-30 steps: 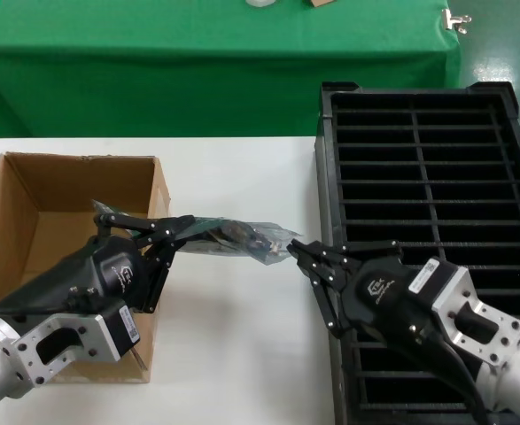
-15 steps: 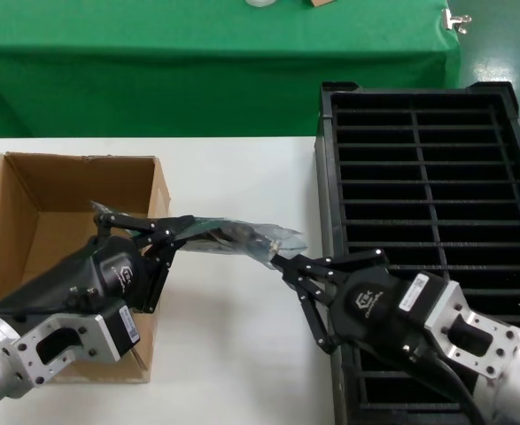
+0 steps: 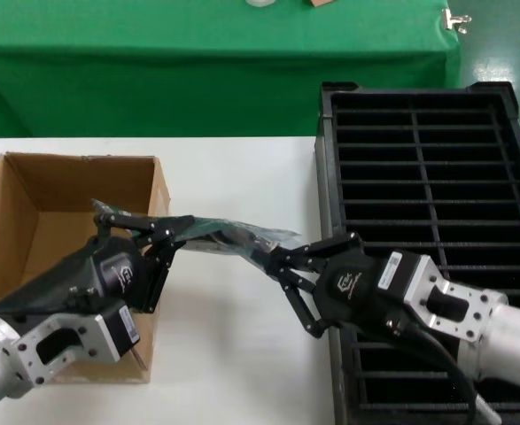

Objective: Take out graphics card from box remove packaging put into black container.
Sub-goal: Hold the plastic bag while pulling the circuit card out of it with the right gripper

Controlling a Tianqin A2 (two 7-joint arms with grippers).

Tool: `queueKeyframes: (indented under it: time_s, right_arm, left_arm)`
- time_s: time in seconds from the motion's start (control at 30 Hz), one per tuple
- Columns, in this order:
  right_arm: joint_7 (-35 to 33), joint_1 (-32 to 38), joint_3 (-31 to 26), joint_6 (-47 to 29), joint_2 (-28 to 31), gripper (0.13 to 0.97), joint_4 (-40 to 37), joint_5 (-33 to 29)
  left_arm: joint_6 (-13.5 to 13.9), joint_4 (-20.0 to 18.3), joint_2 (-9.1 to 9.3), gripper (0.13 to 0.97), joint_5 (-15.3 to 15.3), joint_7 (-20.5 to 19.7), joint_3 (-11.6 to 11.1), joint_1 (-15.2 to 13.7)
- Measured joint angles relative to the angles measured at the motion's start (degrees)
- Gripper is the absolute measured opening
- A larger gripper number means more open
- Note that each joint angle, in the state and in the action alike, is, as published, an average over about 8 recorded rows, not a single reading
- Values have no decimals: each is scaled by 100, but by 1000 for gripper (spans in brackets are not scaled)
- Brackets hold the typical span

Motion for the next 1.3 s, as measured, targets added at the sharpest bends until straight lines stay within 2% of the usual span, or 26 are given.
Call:
queueKeyframes:
  time_s: [0.47, 1.3]
  right_arm:
    - [-671, 957, -427, -146, 93, 134, -961, 586]
    - [-857, 1117, -895, -79, 183, 155, -1128, 817]
  left_arm:
    - [0, 0, 0, 139, 0, 0, 0, 0]
    - [0, 0, 0, 139, 0, 0, 0, 0]
